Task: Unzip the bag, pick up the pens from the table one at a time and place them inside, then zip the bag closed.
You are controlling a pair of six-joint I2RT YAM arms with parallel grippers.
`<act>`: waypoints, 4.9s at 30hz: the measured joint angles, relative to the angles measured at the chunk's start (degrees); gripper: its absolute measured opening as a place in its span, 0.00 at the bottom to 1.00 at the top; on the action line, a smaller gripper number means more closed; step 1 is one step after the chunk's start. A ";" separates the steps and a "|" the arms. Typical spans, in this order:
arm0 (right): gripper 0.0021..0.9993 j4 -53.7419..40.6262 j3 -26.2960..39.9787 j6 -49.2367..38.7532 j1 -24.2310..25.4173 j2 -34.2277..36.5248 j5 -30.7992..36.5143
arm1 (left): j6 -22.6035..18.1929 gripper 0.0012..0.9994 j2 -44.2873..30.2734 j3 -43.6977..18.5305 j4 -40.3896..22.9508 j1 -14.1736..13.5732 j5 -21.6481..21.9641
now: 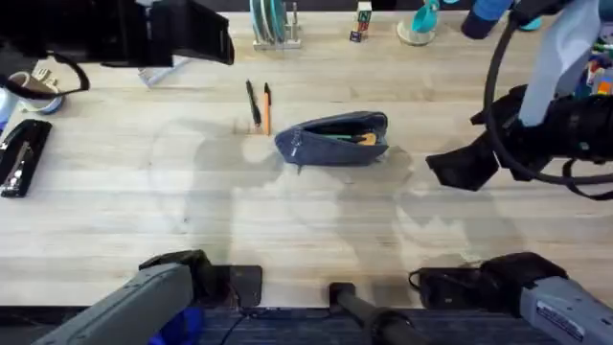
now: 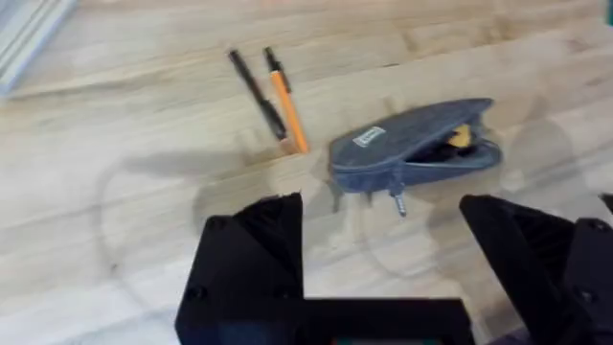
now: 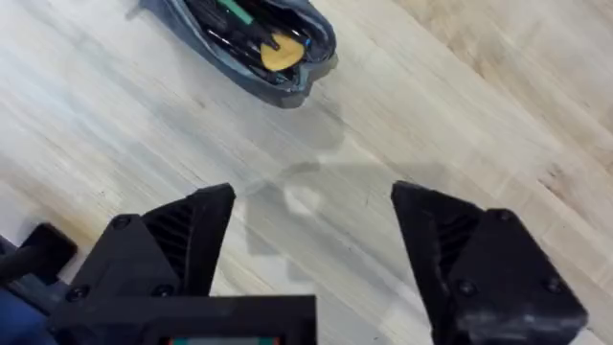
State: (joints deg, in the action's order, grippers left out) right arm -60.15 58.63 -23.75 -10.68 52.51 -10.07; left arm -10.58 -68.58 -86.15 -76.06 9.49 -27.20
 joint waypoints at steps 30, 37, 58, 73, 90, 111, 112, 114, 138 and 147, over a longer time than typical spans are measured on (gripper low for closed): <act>1.00 -0.05 0.00 0.00 0.00 0.00 0.00 | 20.12 0.99 -33.34 0.00 11.30 -14.59 21.40; 1.00 -0.05 0.00 0.00 0.00 0.00 0.00 | 22.23 0.99 -38.02 0.00 16.03 -14.59 21.25; 1.00 -0.05 0.00 0.00 0.00 0.00 -0.01 | 26.69 0.99 -38.25 4.41 22.77 -14.59 25.59; 1.00 -0.05 0.00 0.00 0.00 0.00 0.00 | 28.62 0.99 -38.25 5.79 25.34 -14.59 28.79; 1.00 -0.07 0.00 0.00 0.00 0.00 0.00 | 29.28 0.99 -38.25 11.10 30.28 -14.59 28.85; 1.00 -0.07 0.00 0.00 0.00 0.00 0.00 | 29.68 0.99 -38.25 11.90 34.46 -14.16 30.25; 1.00 -0.06 0.00 0.00 0.00 0.00 0.00 | 29.73 0.99 -38.25 12.13 34.60 -14.01 30.26; 1.00 -0.06 0.00 0.00 0.00 0.00 0.00 | 29.94 0.99 -38.25 12.59 35.10 -13.72 30.27; 1.00 -0.07 0.00 0.00 0.00 0.00 0.00 | 31.60 0.13 -39.54 12.81 36.25 -13.51 30.19; 1.00 -0.07 0.00 0.00 0.00 0.00 0.00 | 31.64 0.05 -39.54 12.66 36.40 -13.56 30.43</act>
State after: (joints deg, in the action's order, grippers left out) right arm -60.23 58.63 -23.75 -10.68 52.51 -10.07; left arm 21.06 -108.12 -73.49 -39.66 -4.08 3.22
